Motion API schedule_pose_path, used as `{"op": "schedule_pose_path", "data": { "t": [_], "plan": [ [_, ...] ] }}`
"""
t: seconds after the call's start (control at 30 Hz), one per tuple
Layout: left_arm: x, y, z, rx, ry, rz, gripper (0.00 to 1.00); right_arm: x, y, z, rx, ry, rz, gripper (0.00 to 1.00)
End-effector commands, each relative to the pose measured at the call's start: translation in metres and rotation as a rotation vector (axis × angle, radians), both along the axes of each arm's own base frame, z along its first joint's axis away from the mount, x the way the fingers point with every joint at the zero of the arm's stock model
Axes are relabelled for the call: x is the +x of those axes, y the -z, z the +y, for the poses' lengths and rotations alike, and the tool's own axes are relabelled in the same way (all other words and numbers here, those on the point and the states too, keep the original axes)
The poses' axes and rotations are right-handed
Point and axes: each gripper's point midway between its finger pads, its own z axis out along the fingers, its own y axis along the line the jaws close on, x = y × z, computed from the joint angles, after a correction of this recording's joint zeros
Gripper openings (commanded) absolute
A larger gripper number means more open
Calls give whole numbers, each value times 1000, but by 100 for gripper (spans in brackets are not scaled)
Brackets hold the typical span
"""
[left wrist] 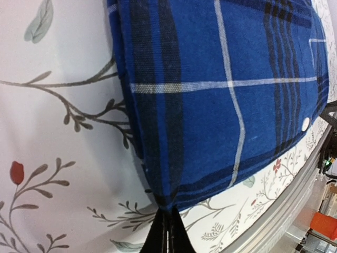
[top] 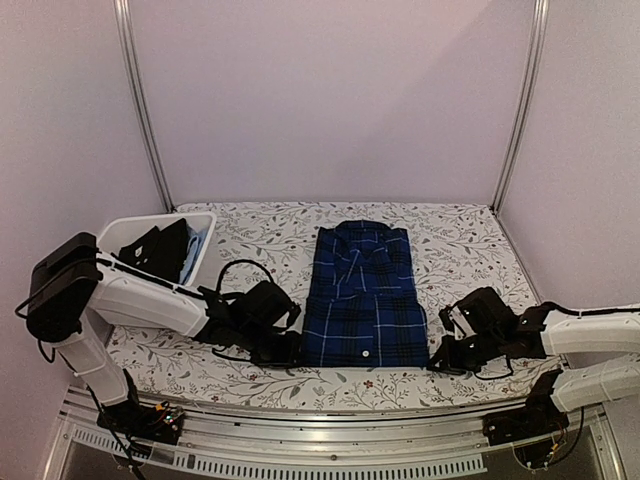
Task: Fold and stack the long sleeve shirts
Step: Pick up the 2/3-rectangle-folded shirt from the center of the board.
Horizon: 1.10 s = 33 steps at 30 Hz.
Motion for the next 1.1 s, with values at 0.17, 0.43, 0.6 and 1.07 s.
{"op": "schedule_pose_path", "data": {
  "t": [0.17, 0.43, 0.6, 1.07],
  "plan": [
    [-18, -32, -5, 25, 50, -34, 0, 4, -41, 5, 44, -31, -95, 0],
    [-17, -55, -3, 6, 33, -61, 0, 10, -74, 9, 71, -43, -163, 0],
    [-17, -57, -2, 1, 28, -61, 0, 9, -75, 11, 82, -51, -165, 0],
    [70, -136, -18, -111, -53, -183, 0, 105, -162, 29, 23, 48, -413, 0]
  ]
}}
